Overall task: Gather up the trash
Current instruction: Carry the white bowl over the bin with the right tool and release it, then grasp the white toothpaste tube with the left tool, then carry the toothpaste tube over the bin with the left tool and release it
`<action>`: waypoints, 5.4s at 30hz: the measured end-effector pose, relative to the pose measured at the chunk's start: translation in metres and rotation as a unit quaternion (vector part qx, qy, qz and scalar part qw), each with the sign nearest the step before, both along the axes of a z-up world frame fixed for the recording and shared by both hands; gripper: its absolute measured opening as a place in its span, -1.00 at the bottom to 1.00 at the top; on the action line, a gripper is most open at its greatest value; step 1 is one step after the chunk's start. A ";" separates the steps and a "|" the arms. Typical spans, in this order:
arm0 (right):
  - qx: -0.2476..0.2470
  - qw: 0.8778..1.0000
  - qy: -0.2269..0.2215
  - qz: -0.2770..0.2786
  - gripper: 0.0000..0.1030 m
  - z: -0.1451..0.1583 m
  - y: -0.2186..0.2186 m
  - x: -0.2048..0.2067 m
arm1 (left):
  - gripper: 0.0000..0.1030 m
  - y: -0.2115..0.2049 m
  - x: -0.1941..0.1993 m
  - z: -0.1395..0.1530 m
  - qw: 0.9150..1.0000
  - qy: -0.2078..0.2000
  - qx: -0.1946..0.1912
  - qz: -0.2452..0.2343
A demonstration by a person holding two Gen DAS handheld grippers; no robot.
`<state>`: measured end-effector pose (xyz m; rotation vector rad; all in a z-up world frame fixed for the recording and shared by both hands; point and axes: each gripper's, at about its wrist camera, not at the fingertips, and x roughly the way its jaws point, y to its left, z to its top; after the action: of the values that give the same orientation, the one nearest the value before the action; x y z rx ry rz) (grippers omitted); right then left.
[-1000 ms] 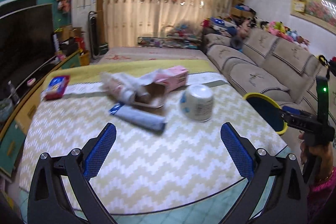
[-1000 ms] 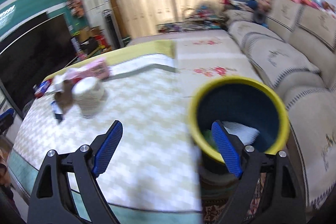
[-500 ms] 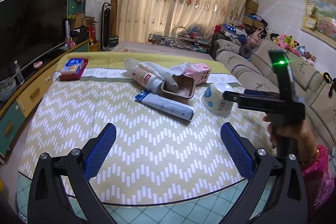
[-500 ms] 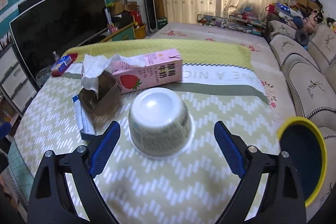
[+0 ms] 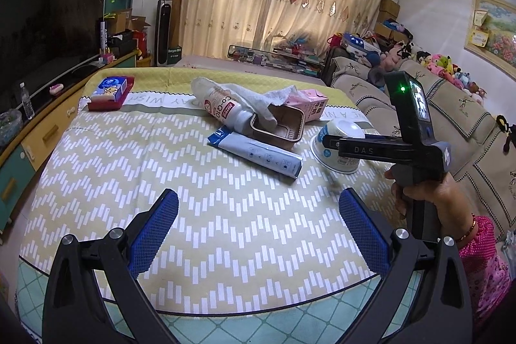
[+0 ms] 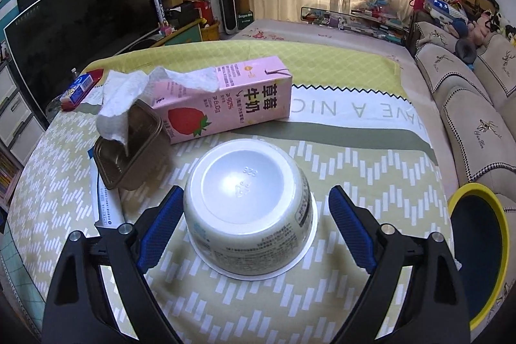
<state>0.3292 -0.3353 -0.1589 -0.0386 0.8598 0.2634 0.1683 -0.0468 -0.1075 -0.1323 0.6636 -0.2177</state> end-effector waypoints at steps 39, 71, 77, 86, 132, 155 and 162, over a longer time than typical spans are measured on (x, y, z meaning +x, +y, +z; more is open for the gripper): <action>0.040 0.973 -0.016 -0.228 0.48 -0.001 -0.234 -0.073 | 0.90 -0.053 0.017 -0.009 0.998 0.030 0.020 -0.042; 0.042 0.960 0.014 -0.276 0.59 -0.047 -0.282 -0.076 | 0.90 -0.071 0.115 -0.043 0.993 0.096 0.035 0.053; 0.048 0.960 0.012 -0.276 0.59 -0.045 -0.284 -0.079 | 0.90 -0.059 0.139 -0.057 0.988 0.123 0.029 0.091; 0.053 0.961 0.014 -0.272 0.59 -0.046 -0.282 -0.080 | 0.90 -0.023 0.124 -0.048 0.986 0.122 0.037 0.112; 0.086 0.963 0.005 -0.257 0.61 -0.035 -0.268 -0.108 | -0.52 -0.030 0.071 -0.021 0.993 0.098 0.063 0.025; 0.094 0.932 -0.061 -0.344 0.71 -0.010 -0.330 -0.221 | -0.51 -0.288 0.064 0.043 0.964 0.059 0.024 -0.258; 0.092 0.924 -0.055 -0.367 0.71 -0.021 -0.349 -0.236 | -0.51 -0.365 0.094 0.017 0.952 0.081 0.045 -0.292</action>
<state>0.0932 -0.6841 -0.1804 0.4359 0.6806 -0.3641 0.2628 -0.4117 -0.0906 0.1402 0.8654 -0.7516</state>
